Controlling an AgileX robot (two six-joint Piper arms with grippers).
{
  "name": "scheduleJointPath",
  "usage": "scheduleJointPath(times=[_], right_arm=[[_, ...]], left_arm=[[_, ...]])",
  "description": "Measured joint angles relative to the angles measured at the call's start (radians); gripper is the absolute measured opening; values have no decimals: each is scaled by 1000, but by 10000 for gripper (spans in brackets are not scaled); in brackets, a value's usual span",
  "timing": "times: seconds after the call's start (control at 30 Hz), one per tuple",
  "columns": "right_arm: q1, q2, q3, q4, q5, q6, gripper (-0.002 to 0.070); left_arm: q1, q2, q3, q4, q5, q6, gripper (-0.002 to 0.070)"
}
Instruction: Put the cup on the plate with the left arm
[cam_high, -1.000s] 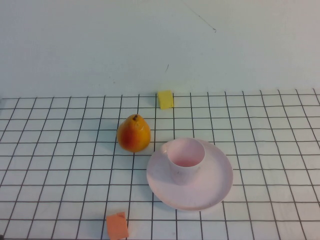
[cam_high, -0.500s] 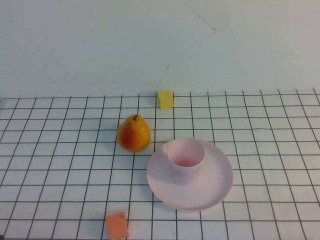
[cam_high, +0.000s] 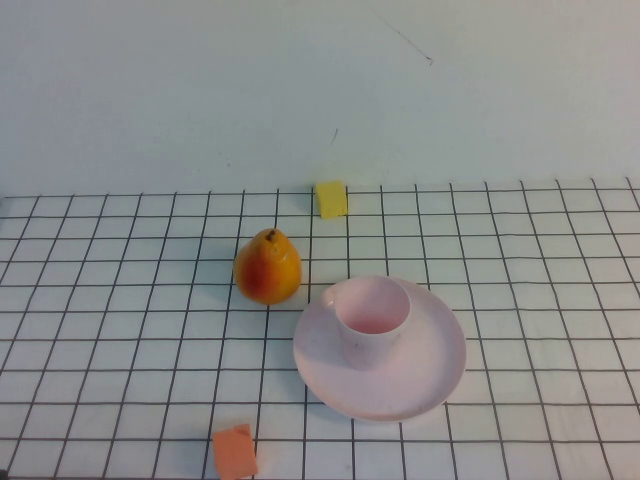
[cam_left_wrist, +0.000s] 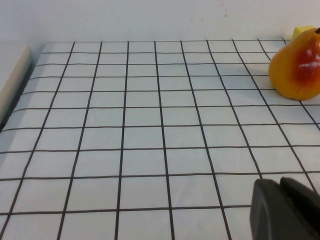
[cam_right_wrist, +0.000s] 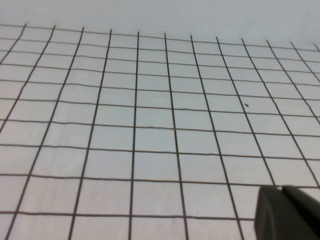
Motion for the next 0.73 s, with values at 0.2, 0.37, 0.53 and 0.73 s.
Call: scheduleJointPath(times=[0.2, 0.37, 0.53, 0.73], right_arm=[[0, 0, 0, 0, 0, 0, -2], [0, 0, 0, 0, 0, 0, -2], [0, 0, 0, 0, 0, 0, -2], [0, 0, 0, 0, 0, 0, -2]], left_arm=[[0, 0, 0, 2, 0, -5, -2], [0, 0, 0, 2, 0, -16, -2], [0, 0, 0, 2, 0, -16, -2], [0, 0, 0, 2, 0, -16, -2]])
